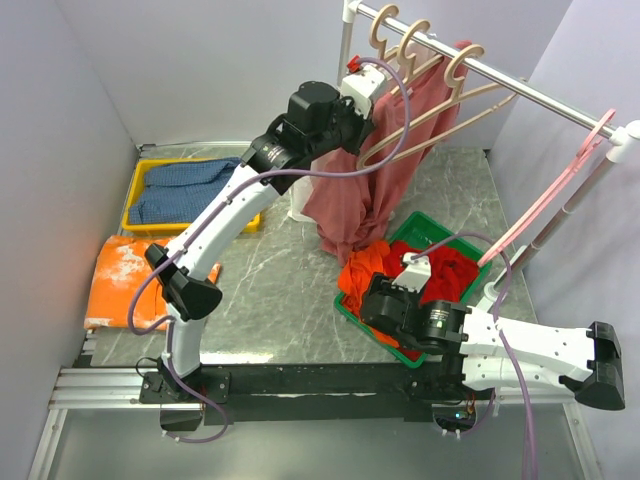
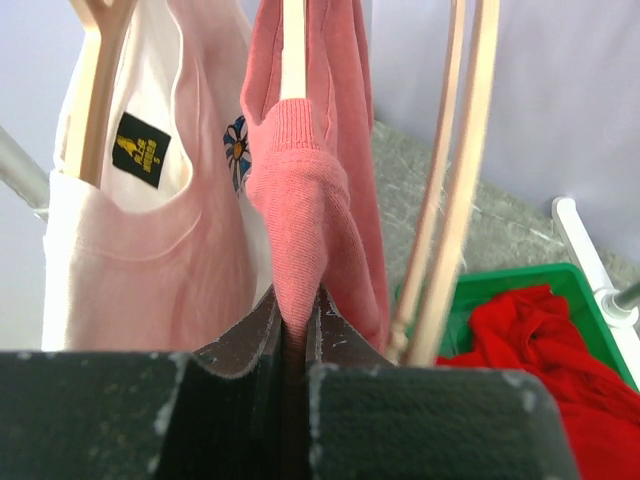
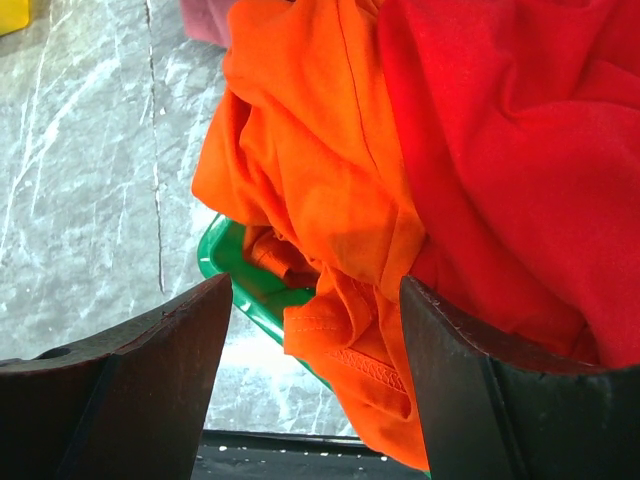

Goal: Place the t-shirt on the hanger
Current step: Place the hanger at the clothesline.

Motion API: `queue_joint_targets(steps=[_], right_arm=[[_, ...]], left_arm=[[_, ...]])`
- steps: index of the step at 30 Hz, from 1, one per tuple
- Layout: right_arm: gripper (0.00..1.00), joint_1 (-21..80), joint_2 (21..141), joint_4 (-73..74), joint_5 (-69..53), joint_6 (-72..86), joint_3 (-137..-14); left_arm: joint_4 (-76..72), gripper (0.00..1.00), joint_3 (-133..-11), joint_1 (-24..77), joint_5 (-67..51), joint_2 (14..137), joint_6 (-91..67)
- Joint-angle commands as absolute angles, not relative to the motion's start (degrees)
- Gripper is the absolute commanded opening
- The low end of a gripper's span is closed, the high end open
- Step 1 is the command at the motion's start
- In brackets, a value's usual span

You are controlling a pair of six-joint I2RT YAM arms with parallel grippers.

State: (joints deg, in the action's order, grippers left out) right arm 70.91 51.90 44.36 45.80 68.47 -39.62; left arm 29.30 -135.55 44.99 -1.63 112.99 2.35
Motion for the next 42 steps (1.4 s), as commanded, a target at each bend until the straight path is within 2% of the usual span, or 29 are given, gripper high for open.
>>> queue_joint_targets(steps=[1, 14, 20, 26, 27, 28, 30, 36, 42], right_arm=[[0.75, 71.46, 51.24, 44.30, 48.16, 70.49, -39.20], [0.75, 72.07, 51.50, 44.30, 48.34, 71.01, -39.11], [0.75, 72.25, 51.59, 44.30, 48.60, 71.28, -38.93], [0.75, 72.33, 51.77, 44.21, 49.04, 70.66, -39.46], [0.75, 72.33, 51.68, 44.21, 49.13, 70.40, -39.55], [0.75, 72.33, 51.77, 44.21, 49.22, 70.31, -39.72], [0.75, 72.33, 51.68, 44.30, 49.48, 69.96, -39.99], [0.76, 72.33, 50.63, 44.65, 50.80, 68.74, -41.22], [0.76, 72.33, 49.93, 44.74, 52.12, 65.75, -43.59]], left_arm=[[20.04, 0.02, -140.62, 45.26, -2.55, 113.46, 2.90], [18.64, 0.07, -139.93, 45.26, -2.46, 116.46, 3.16], [15.91, 0.17, -136.58, 45.26, -2.11, 113.65, 3.16], [13.46, 0.47, -133.42, 45.18, -1.84, 109.61, 2.11], [13.10, 0.67, -132.81, 45.18, -1.85, 108.38, 2.02], [12.66, 0.79, -131.85, 45.26, -1.67, 107.76, 1.50], [12.39, 0.96, -131.31, 45.18, -1.58, 106.10, 1.23], [12.30, 0.96, -125.17, 45.18, -0.97, 98.55, -2.54], [13.18, 0.96, -111.73, 45.09, 3.16, 86.95, -8.17]])
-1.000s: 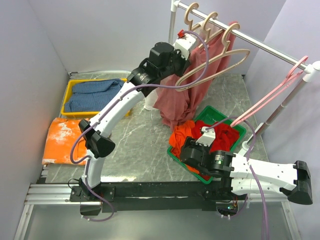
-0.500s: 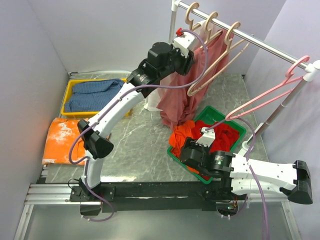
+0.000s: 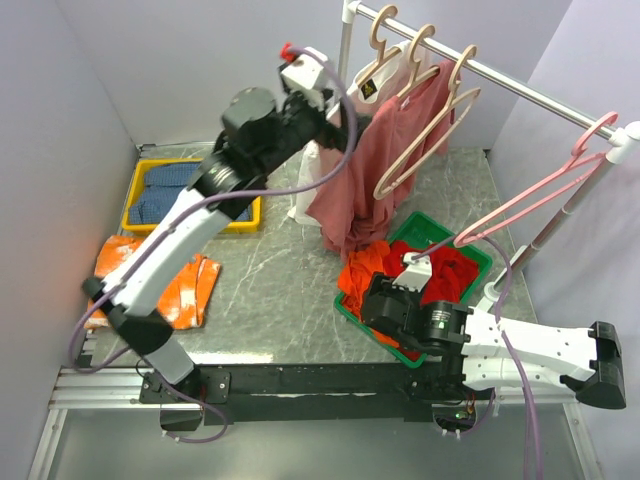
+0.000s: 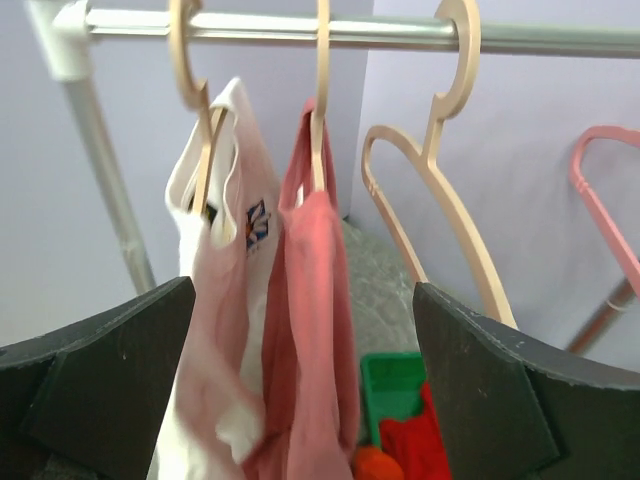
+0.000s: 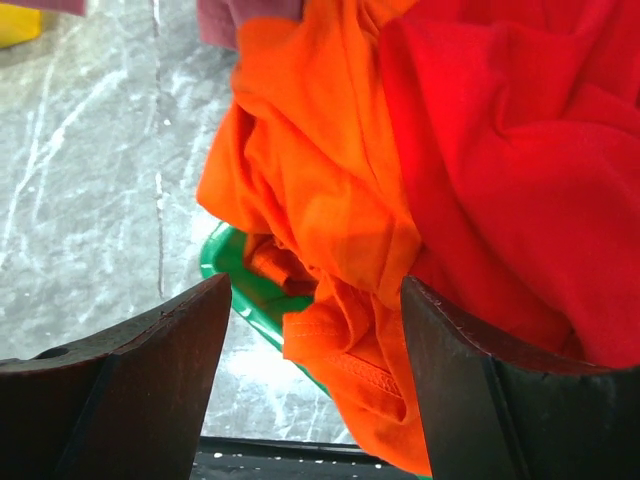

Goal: Place the t-shirt on the hanger
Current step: Reset both arms

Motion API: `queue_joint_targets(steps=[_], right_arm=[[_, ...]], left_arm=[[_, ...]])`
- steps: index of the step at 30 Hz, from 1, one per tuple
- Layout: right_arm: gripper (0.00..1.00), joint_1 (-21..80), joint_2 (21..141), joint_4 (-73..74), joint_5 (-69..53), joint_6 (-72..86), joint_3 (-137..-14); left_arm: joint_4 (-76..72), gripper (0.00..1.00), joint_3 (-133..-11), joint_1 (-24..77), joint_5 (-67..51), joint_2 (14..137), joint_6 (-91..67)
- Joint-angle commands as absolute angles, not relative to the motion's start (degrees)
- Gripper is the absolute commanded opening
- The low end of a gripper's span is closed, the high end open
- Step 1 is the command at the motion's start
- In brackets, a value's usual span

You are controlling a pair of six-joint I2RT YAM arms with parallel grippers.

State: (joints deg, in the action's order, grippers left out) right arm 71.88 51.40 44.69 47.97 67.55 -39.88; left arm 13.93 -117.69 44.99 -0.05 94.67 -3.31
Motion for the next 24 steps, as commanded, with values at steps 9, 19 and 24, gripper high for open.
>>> queue_joint_targets(steps=[9, 19, 24], right_arm=[[0.77, 72.25, 47.64, 41.49, 53.96, 58.64, -44.65], [0.78, 72.25, 49.48, 30.87, 54.14, 49.57, -44.65], [0.79, 72.25, 50.80, 28.83, 53.88, 48.69, -43.42]], left_arm=[[17.67, 0.96, -82.12, 44.12, 13.09, 65.08, -19.33], [15.21, 0.96, -48.90, 44.21, 22.22, 47.64, -34.70], [12.92, 0.97, -43.34, 44.21, 23.64, 44.65, -38.58]])
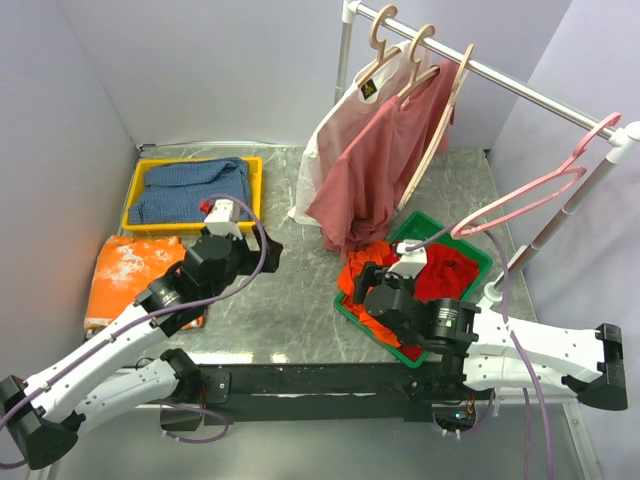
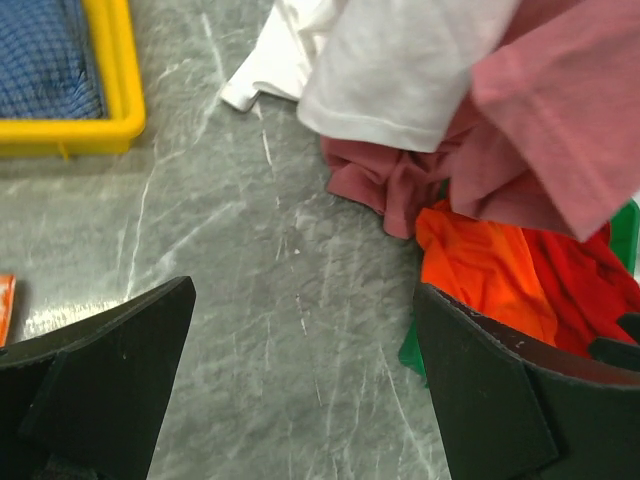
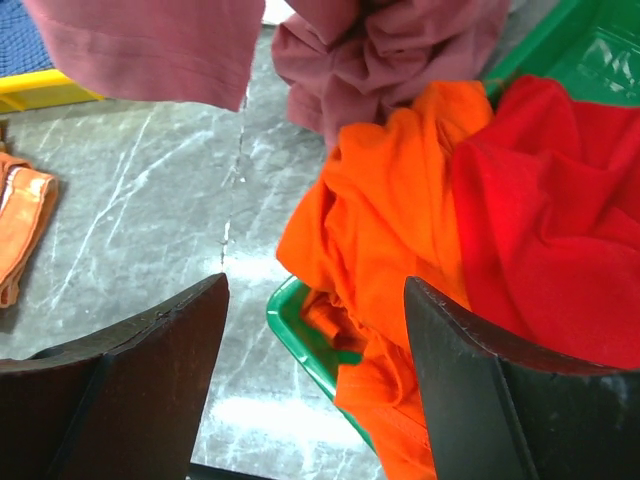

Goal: Place the t-shirt on the hanger
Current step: Reset both arms

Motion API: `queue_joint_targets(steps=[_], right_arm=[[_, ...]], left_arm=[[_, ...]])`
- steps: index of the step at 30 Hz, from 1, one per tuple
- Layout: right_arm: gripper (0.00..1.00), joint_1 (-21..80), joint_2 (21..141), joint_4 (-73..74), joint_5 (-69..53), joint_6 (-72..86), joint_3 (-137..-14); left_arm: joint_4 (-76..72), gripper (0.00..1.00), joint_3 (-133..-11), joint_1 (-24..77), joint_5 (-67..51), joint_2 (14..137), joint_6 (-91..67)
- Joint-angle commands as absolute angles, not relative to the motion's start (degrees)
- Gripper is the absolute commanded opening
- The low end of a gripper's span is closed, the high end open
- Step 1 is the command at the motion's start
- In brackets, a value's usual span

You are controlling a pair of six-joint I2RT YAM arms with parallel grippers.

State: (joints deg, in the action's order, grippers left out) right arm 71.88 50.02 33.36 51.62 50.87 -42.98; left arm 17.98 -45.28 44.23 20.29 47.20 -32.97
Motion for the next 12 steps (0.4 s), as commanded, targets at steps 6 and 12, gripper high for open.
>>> queue_joint_targets(steps=[6, 12], right_arm=[[0.79, 72.51, 51.68, 28.04, 53.79, 49.65, -42.36], [0.79, 72.25, 52.99, 27.07, 53.00, 49.40, -42.28]], left_arm=[[12.83, 0.96, -41.13, 44.30, 27.60, 45.87, -43.33], [12.83, 0.97, -41.83, 44.30, 27.25, 48.51, -42.80]])
